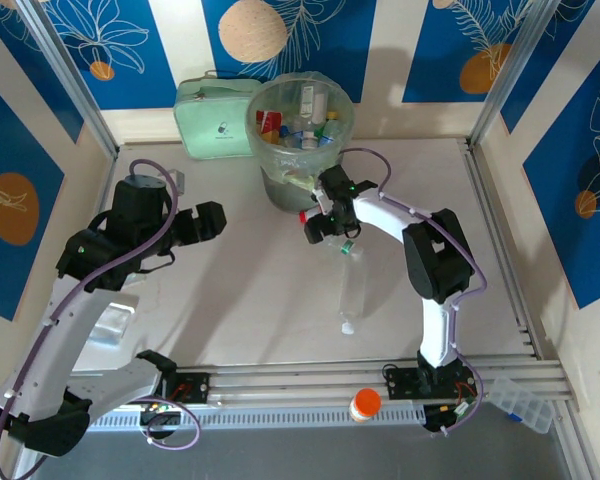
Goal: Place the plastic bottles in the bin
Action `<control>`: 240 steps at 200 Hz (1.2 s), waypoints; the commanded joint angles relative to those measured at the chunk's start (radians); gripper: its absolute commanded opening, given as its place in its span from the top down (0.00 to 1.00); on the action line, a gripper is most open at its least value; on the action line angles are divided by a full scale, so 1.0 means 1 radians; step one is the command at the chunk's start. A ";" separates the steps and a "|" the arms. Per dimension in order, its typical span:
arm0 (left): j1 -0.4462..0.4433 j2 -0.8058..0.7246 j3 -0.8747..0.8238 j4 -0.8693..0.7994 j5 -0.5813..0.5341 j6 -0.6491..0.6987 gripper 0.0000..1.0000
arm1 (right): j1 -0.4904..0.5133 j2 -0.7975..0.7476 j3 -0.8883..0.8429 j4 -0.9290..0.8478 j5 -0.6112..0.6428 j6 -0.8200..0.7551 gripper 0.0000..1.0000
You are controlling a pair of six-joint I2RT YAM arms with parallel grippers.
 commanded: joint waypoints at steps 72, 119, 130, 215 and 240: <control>0.007 -0.021 -0.030 -0.010 -0.022 0.020 0.12 | 0.077 0.070 0.072 -0.080 0.134 0.083 0.22; 0.007 -0.026 -0.040 -0.012 -0.022 0.015 0.11 | 0.071 0.073 0.086 -0.095 0.175 0.101 0.23; 0.006 -0.024 -0.040 -0.012 -0.022 0.015 0.11 | 0.068 0.072 0.090 -0.093 0.186 0.101 0.26; 0.007 -0.023 -0.045 -0.011 -0.026 0.020 0.11 | 0.066 0.027 0.103 -0.049 0.216 0.051 0.46; 0.007 -0.022 -0.048 -0.010 -0.025 0.017 0.11 | 0.080 -0.008 0.095 -0.031 0.250 0.036 0.47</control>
